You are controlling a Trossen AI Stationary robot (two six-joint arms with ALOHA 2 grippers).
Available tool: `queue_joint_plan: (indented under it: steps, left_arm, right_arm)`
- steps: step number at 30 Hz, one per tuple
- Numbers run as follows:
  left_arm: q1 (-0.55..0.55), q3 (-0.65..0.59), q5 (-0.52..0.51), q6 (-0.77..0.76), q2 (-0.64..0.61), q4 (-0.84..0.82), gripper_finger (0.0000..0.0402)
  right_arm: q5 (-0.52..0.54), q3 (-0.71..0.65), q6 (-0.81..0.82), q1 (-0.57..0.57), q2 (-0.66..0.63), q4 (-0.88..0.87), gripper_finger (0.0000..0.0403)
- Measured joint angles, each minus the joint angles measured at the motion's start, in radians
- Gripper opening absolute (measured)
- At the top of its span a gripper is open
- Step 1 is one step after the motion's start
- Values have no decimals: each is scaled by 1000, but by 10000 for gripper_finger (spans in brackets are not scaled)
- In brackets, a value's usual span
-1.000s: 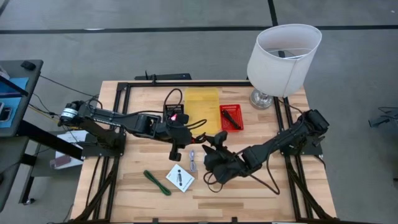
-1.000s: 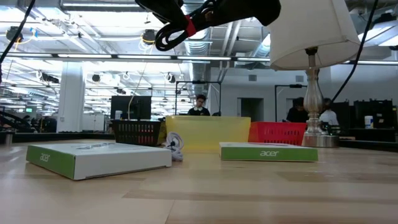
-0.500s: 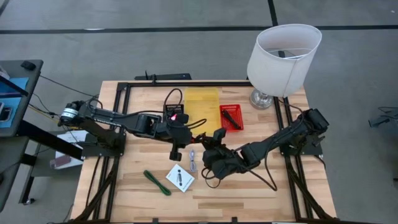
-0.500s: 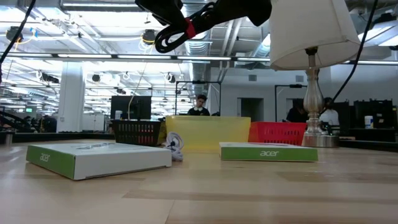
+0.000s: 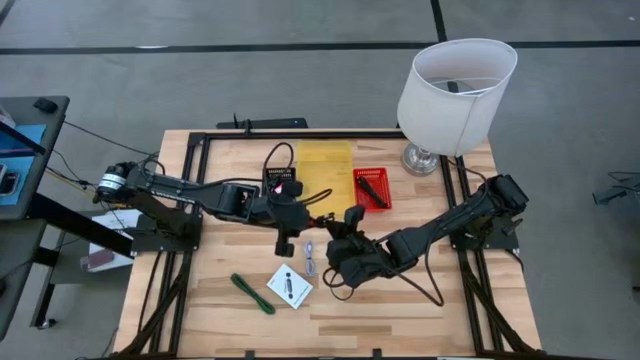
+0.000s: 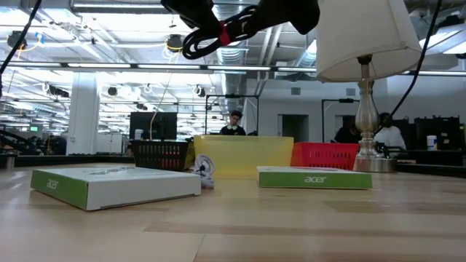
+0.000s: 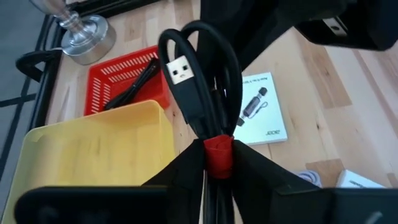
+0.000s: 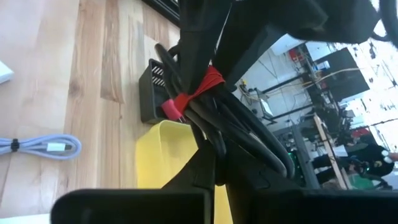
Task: Pick and place items into bin
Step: Put the black charger cable into the red bin
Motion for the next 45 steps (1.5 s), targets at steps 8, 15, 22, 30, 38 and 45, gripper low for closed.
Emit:
queue_joint_plan:
  steps: [8,15,22,30,38,45]
  left_arm:
    - [-3,4,-41,-3,0,19,105]
    - [-25,4,-107,0,0,16,159]
    - [-59,4,-152,-21,0,-104,190]
    - [-83,3,-153,-182,0,-207,192]
    - [-110,3,-154,-233,-1,-222,192]
    - [-133,3,-154,-245,-1,-229,192]
  right_arm:
    - [5,0,63,-2,3,-80,7]
    - [7,0,162,-2,3,-197,7]
    - [26,0,350,-27,3,-433,7]
    - [35,0,649,-122,3,-815,7]
    - [-35,0,680,-249,2,-912,7]
    - [-125,0,680,-334,8,-965,8]
